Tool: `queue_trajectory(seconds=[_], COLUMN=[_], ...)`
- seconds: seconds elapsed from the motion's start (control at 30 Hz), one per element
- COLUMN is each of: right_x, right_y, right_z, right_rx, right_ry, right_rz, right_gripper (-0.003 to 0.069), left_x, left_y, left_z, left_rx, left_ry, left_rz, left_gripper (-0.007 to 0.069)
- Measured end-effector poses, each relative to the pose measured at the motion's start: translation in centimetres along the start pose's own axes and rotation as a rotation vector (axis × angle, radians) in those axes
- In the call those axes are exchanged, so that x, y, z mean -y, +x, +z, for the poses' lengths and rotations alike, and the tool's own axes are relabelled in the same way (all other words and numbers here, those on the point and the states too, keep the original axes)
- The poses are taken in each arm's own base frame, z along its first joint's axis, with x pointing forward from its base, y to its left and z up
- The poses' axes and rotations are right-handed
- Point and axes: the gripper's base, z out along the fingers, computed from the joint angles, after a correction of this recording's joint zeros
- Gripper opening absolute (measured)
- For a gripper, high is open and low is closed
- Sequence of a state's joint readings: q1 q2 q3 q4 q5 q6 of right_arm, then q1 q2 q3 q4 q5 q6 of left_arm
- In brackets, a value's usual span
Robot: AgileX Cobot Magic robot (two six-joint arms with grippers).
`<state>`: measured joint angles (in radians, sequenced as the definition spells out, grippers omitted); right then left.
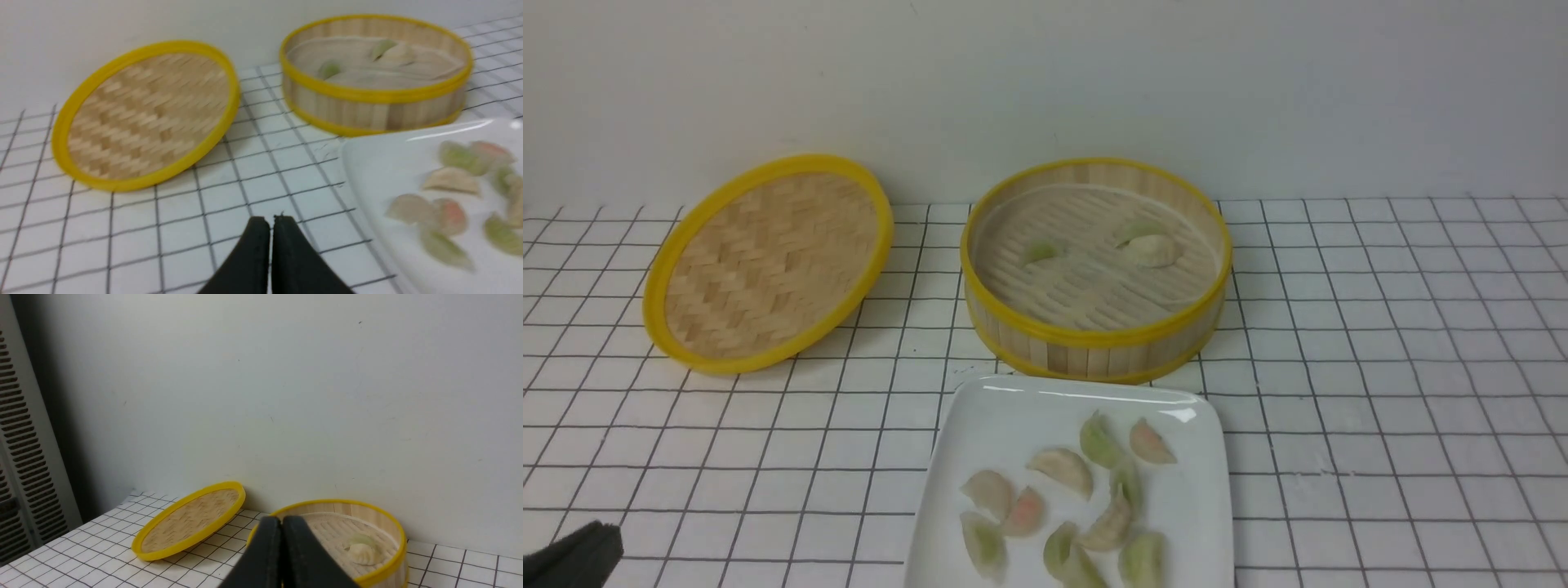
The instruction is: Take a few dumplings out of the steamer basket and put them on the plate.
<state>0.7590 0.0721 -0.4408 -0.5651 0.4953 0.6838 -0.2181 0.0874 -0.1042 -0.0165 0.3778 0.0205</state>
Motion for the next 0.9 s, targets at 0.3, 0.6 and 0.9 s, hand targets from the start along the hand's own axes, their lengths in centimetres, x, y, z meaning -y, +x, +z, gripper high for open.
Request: queue_trajectory(seconds=[0.3, 0.6, 0.9], right_x=[0.0, 0.0, 0.0], right_y=[0.0, 0.0, 0.0], right_z=[0.0, 0.0, 0.0], right_rx=[0.002, 0.002, 0.002], right_ry=[-0.002, -0.002, -0.002], right_rz=[0.0, 0.0, 0.0], right_gripper=[-0.0015, -0.0015, -0.0015], left_x=[-0.5, -0.5, -0.5], left_y=[3.9, 3.9, 3.9], left_z=[0.6, 0.6, 0.6], left_rx=[-0.04, -0.04, -0.04], left_ry=[-0.101, -0.101, -0.101], left_rz=[-0.04, -0.045, -0.045], left_gripper=[-0.0006, -0.0006, -0.0006])
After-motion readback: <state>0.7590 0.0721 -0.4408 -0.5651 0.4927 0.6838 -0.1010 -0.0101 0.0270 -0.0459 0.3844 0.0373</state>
